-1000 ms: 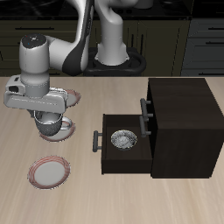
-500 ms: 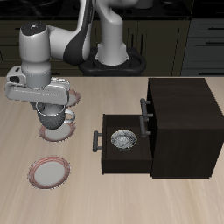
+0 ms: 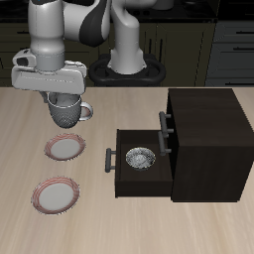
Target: Place the porcelain mug on top of the cabinet
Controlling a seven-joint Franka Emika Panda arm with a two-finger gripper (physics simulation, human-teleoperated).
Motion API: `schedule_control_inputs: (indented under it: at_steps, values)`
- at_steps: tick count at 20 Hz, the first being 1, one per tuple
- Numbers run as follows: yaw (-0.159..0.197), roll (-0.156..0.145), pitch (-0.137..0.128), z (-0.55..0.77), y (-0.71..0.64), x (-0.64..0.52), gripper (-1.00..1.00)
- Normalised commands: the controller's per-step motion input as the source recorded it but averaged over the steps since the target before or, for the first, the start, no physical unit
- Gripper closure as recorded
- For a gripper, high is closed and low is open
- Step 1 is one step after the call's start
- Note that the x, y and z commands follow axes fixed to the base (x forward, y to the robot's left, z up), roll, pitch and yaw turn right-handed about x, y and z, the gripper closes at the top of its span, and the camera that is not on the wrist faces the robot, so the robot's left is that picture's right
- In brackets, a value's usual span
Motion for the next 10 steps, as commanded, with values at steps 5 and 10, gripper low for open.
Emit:
schedule_control_inputs:
  at_steps: [5,10]
  values:
    - [-0.022,-0.005,-0.023,0.39,0.20,-0.04,1.00]
    - [-0.031,-0.033,-0.046,0.55,0.23,-0.10,1.00]
